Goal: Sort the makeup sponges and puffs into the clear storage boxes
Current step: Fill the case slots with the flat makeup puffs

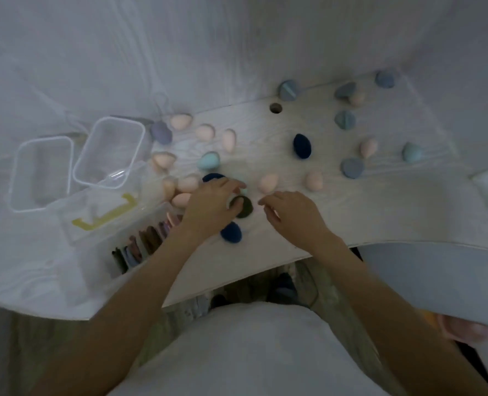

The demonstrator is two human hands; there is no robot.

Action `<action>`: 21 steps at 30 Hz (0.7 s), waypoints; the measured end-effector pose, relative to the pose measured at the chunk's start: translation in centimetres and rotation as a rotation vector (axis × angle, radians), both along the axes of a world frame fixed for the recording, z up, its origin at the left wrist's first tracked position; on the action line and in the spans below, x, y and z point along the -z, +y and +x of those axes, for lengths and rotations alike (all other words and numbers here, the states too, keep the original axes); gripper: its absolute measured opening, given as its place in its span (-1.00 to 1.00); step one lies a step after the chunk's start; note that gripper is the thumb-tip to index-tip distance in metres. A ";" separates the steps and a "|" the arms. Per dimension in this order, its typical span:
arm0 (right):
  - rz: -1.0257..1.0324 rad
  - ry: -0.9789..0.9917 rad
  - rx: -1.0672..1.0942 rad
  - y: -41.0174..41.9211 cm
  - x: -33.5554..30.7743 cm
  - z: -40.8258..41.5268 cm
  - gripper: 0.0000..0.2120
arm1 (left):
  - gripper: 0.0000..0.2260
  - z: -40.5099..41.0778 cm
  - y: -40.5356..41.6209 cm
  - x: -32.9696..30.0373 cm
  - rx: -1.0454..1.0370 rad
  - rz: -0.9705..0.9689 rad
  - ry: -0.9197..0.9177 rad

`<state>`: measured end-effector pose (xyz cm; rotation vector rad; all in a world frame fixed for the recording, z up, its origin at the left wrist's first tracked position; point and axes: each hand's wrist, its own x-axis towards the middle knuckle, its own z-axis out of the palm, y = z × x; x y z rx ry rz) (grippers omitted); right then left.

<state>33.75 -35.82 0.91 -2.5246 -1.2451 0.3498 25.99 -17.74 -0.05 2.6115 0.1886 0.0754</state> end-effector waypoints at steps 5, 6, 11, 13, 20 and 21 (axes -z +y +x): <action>0.033 -0.045 0.172 -8.8 0.5 9.7 -0.81 | -0.61 10.7 -6.4 2.1 -0.027 -0.042 0.170; 0.049 -0.034 0.216 -9.8 0.7 11.7 -0.81 | -0.58 12.1 -7.1 2.6 -0.077 -0.060 0.183; 0.027 0.007 0.344 -11.4 2.8 23.5 -0.73 | -0.58 18.0 -8.5 4.1 -0.332 -0.076 0.061; -0.033 0.036 0.322 -10.7 4.1 27.9 -0.69 | -0.60 21.3 -8.4 3.9 -0.306 -0.038 -0.028; -0.217 0.108 0.190 -7.9 7.5 32.8 -0.66 | -0.52 30.2 -4.9 5.1 -0.170 0.084 -0.011; -0.228 0.078 0.202 -7.7 7.9 32.9 -0.68 | -0.50 31.1 -4.5 5.6 -0.170 0.115 0.018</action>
